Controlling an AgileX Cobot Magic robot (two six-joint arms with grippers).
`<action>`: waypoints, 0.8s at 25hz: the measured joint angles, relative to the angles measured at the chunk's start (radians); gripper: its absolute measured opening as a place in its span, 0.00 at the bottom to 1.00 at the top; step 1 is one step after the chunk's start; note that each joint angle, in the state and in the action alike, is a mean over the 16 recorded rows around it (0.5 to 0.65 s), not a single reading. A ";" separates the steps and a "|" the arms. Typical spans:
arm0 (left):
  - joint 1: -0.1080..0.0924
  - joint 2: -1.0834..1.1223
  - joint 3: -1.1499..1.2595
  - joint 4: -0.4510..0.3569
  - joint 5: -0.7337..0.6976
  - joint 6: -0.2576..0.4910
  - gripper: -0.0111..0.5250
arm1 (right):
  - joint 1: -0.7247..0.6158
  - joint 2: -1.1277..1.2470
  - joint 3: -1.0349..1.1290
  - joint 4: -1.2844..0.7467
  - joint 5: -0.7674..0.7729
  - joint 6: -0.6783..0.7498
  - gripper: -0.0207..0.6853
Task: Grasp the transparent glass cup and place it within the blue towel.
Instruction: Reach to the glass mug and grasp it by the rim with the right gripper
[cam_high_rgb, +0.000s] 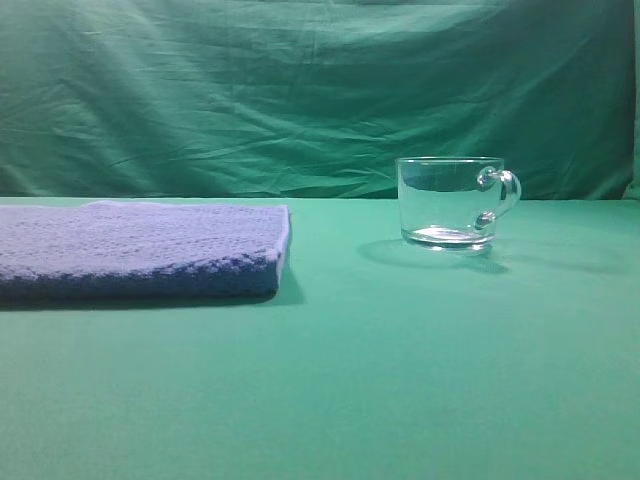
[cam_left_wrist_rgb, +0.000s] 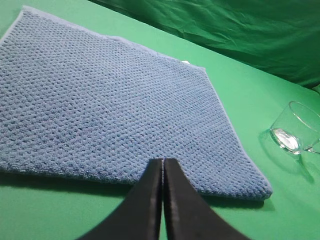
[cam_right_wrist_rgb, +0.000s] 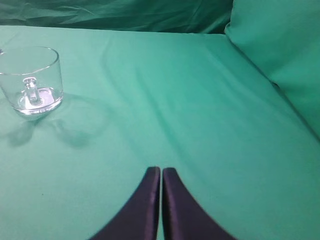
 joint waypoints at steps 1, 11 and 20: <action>0.000 0.000 0.000 0.000 0.000 0.000 0.02 | 0.000 0.000 0.000 0.000 0.000 0.000 0.03; 0.000 0.000 0.000 0.000 0.000 0.000 0.02 | 0.000 0.000 0.000 0.000 0.000 0.000 0.03; 0.000 0.000 0.000 0.000 0.000 0.000 0.02 | 0.001 0.000 0.000 0.060 -0.057 0.002 0.03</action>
